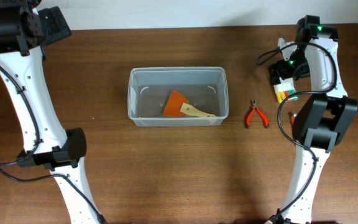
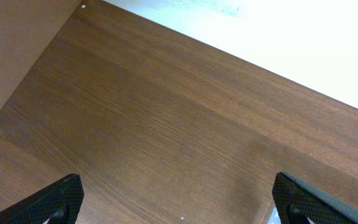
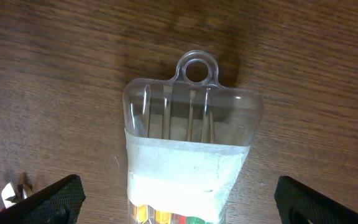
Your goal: Pack container
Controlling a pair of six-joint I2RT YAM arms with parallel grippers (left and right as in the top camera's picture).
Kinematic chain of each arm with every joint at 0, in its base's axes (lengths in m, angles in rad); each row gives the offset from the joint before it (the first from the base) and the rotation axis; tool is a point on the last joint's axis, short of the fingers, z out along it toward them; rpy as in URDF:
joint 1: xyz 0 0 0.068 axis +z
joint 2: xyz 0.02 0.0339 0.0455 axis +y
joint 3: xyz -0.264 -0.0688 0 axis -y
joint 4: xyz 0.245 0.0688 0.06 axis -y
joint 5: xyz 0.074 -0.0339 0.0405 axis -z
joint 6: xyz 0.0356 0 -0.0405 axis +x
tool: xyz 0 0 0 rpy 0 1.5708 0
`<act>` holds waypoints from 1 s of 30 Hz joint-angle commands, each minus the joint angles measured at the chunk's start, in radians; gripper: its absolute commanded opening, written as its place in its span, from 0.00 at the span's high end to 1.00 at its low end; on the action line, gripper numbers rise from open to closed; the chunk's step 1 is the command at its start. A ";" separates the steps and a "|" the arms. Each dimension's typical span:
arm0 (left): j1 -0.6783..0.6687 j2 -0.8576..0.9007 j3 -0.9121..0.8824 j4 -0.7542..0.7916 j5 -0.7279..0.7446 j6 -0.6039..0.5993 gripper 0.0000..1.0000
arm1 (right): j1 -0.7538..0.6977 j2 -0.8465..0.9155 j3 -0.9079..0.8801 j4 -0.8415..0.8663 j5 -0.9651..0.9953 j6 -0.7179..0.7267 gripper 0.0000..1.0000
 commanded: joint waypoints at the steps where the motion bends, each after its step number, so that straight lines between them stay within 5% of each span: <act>1: 0.007 -0.030 0.001 0.000 -0.018 0.012 0.01 | 0.004 0.035 0.012 -0.003 0.005 0.014 0.01; 30: 0.006 -0.030 0.001 0.000 -0.018 0.012 0.01 | 0.003 0.079 0.012 -0.008 0.010 0.014 0.01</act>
